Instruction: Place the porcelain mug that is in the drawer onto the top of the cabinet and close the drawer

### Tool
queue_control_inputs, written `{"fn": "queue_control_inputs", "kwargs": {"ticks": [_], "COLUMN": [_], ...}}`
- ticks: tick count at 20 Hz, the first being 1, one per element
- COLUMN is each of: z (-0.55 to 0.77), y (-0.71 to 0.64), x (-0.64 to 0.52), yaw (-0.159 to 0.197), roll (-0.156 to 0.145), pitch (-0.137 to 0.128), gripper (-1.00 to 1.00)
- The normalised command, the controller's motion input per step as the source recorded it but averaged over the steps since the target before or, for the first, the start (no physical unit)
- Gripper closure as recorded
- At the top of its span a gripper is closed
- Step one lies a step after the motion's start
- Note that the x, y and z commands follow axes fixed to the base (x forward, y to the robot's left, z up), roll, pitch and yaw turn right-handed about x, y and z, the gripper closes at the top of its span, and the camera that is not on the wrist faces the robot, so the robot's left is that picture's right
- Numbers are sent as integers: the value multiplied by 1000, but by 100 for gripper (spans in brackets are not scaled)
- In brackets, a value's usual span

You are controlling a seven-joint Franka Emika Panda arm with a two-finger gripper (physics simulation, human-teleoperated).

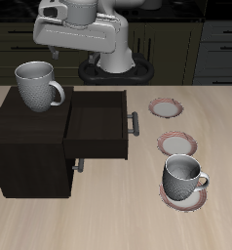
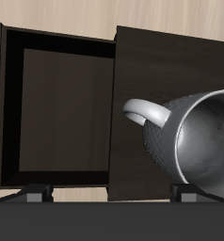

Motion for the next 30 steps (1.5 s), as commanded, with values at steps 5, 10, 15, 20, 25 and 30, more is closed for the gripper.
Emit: {"fn": "queue_control_inputs", "kwargs": {"ticks": [5,10,15,20,25,30], "z": [-51,-71,-108,-99,-104,-301], "y": [468,699,834,495,396,205], "x": [64,95,126,88,157,182], "yaw": [-14,-28,-23,5,-12,-15], "roll": [39,69,77,44,17,6], "pitch": [-8,5,6,11,1,39], "gripper": [-100,-100,-100,-100,-100,-100]}}
